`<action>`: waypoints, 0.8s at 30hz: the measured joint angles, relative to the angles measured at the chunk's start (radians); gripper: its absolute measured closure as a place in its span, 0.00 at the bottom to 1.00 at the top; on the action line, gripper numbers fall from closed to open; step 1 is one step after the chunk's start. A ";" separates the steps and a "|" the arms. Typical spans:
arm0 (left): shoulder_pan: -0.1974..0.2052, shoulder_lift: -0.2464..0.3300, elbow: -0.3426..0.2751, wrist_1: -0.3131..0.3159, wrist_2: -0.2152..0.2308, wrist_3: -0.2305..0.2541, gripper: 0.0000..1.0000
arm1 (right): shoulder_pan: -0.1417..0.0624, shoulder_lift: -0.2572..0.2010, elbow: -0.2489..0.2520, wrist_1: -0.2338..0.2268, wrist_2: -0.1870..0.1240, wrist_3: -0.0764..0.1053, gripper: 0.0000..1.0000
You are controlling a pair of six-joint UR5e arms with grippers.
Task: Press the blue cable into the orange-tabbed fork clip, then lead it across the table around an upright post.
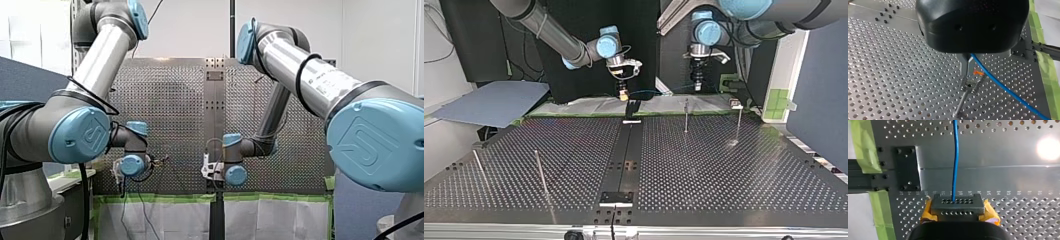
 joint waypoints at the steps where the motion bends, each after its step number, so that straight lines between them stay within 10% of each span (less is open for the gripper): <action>1: 0.000 -0.011 0.009 -0.001 0.005 -0.003 1.00 | -0.002 0.006 -0.004 0.002 -0.002 0.000 1.00; 24: 0.035 -0.097 0.124 -0.116 0.042 -0.026 1.00 | -0.017 0.042 -0.122 0.107 -0.012 -0.012 1.00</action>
